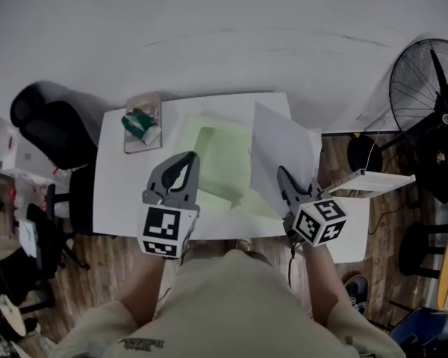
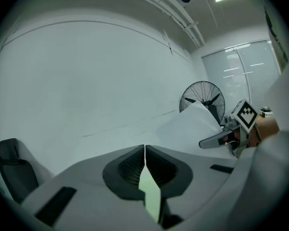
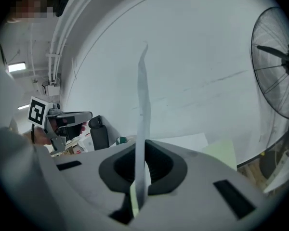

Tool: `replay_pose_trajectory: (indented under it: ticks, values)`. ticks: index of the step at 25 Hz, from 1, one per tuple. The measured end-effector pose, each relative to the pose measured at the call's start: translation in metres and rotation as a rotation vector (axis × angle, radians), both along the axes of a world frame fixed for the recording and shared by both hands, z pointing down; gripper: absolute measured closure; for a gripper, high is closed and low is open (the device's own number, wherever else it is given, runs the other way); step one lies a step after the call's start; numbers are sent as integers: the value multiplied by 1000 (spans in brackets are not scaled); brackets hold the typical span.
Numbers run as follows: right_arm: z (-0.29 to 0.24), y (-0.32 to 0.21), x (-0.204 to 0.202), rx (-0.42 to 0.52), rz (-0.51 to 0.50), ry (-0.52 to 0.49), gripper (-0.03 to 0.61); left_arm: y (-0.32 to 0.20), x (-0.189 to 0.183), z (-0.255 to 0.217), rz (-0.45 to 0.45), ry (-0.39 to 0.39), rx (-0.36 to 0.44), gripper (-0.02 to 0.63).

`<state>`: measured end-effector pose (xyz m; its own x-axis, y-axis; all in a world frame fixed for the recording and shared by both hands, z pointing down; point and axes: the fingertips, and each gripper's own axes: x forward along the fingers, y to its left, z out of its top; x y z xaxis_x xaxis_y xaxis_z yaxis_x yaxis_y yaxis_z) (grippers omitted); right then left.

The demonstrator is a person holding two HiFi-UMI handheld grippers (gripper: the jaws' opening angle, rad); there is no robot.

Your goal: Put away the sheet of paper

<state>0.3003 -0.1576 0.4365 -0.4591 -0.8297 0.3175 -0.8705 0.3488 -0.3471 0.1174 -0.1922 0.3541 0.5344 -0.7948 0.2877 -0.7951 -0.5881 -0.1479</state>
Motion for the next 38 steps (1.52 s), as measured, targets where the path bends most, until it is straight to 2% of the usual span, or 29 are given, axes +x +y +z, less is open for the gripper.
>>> replay_pose_trajectory:
  ticks: [9, 19, 26, 32, 38]
  values:
    - [36, -16, 2, -114, 15, -106, 555, -5, -12, 31, -40, -56, -79, 588]
    - [77, -27, 13, -235, 129, -149, 555, -20, -34, 54, -14, -62, -124, 588]
    - [109, -30, 15, -325, 198, -226, 555, -32, -53, 73, -10, -67, -164, 588]
    - [146, -35, 15, -406, 215, -214, 555, -40, -59, 91, 4, -76, -205, 588]
    - [180, -43, 18, -491, 187, -161, 555, -46, -67, 111, 3, -101, -258, 588]
